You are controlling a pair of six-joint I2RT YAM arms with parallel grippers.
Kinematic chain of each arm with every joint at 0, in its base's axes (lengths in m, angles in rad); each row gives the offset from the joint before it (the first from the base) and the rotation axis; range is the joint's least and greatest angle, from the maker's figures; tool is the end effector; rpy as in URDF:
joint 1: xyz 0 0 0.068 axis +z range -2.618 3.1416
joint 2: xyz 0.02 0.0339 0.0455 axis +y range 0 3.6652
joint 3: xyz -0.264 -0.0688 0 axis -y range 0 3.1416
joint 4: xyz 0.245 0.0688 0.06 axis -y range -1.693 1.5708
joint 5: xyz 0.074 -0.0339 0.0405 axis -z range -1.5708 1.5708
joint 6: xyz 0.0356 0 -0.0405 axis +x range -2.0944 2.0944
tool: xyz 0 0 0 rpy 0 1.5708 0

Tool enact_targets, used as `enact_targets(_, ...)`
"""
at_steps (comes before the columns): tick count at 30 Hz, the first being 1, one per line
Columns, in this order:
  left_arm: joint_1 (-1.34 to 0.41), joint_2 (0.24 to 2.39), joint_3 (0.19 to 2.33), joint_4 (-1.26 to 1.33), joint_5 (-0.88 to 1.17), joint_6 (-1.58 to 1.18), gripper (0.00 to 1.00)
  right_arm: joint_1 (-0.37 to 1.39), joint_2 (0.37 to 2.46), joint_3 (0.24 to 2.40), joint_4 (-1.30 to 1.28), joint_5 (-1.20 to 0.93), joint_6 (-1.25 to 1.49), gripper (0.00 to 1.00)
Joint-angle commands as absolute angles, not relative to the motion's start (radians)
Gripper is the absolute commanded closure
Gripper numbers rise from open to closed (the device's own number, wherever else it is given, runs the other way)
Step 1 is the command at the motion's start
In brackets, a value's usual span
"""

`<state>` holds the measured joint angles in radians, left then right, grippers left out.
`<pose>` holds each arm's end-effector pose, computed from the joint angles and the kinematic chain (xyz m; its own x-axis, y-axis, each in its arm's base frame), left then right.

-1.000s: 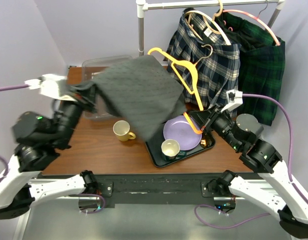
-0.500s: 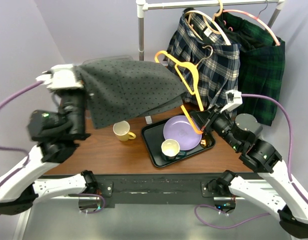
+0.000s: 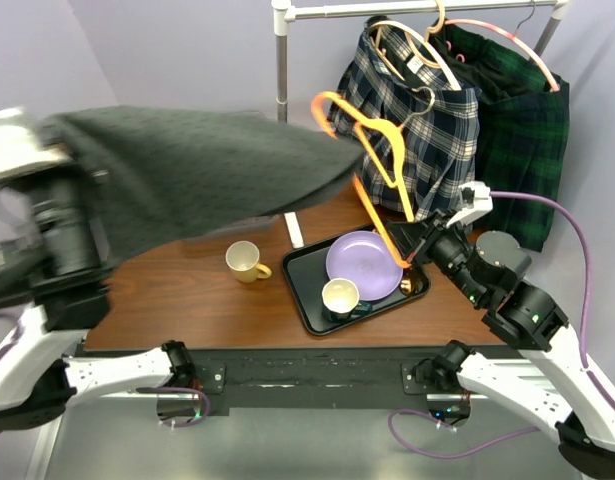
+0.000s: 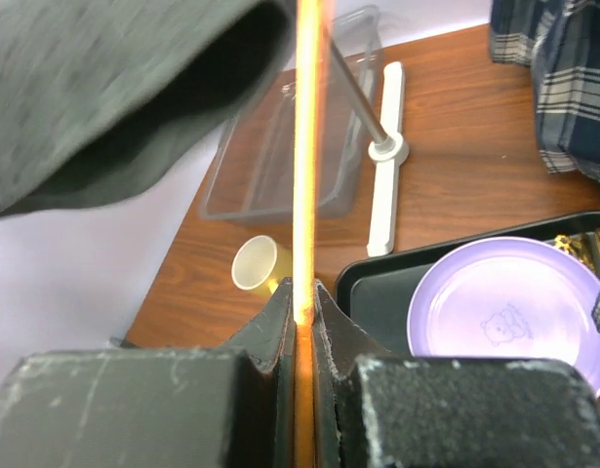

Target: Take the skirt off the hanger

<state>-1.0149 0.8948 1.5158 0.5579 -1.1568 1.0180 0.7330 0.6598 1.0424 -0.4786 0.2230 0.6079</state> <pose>0.0556 -0.0277 0.5924 0.3898 0.0213 -0.9206 -0.3325 0.9355 -0.1192 0.0978 0.0775 0.4120 -0.3377 0.4454 -0.8292 -0.3607 0.7525 0.5511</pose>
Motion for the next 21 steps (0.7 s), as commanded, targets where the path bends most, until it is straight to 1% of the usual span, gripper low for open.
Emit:
enact_targets(1, -1.014, 0.848, 1.511, 0.569, -1.105, 1.045, 1.00, 0.729, 0.664, 1.049, -0.408, 0.279, 0.597, 1.00)
enact_targets(3, -1.014, 0.899, 1.482, 0.616, -1.123, 1.121, 1.00, 0.727, 0.667, 1.048, -0.402, 0.272, 0.600, 1.00)
enact_targets(5, -1.012, 0.955, 1.439, 0.799, -1.135, 1.265, 1.00, 0.727, 0.669, 1.051, -0.406, 0.270, 0.598, 1.00)
enact_targets(7, -1.011, 0.985, 1.439, 0.894, -1.108, 1.296, 1.00, 0.729, 0.666, 1.058, -0.414, 0.272, 0.592, 1.00)
enact_targets(8, -1.011, 1.006, 1.450, 0.879, -1.092, 1.261, 1.00, 0.729, 0.663, 1.060, -0.420, 0.273, 0.591, 1.00)
enact_targets(10, -0.980, 1.035, 1.503, 0.775, -1.057, 1.197, 1.00, 0.729, 0.647, 1.060, -0.422, 0.273, 0.583, 1.00)
enact_targets(11, -0.953, 1.075, 1.520, 0.764, -1.052, 1.156, 1.00, 0.729, 0.641, 1.058, -0.416, 0.268, 0.581, 1.00)
enact_targets(12, -0.875, 1.097, 1.538, 0.741, -1.048, 1.122, 1.00, 0.729, 0.635, 1.055, -0.414, 0.267, 0.580, 1.00)
enact_targets(13, -0.827, 1.117, 1.586, 0.632, -1.025, 1.071, 1.00, 0.729, 0.623, 1.051, -0.410, 0.264, 0.575, 1.00)
enact_targets(14, -0.783, 1.158, 1.612, 0.562, -1.006, 0.948, 1.00, 0.730, 0.618, 1.051, -0.405, 0.256, 0.575, 1.00)
enact_targets(15, -0.679, 1.178, 1.637, 0.416, -0.979, 0.878, 1.00, 0.729, 0.615, 1.051, -0.406, 0.253, 0.574, 1.00)
enact_targets(17, -0.593, 1.254, 1.728, 0.283, -0.919, 0.691, 1.00, 0.729, 0.611, 1.055, -0.416, 0.250, 0.572, 1.00)
enact_targets(18, -0.518, 1.276, 1.779, 0.203, -0.902, 0.648, 1.00, 0.727, 0.612, 1.055, -0.417, 0.247, 0.571, 1.00)
enact_targets(20, -0.462, 1.334, 1.828, 0.152, -0.871, 0.538, 1.00, 0.729, 0.611, 1.055, -0.426, 0.242, 0.568, 1.00)
enact_targets(21, -0.413, 1.351, 1.894, 0.085, -0.855, 0.493, 1.00, 0.727, 0.607, 1.055, -0.428, 0.238, 0.569, 1.00)
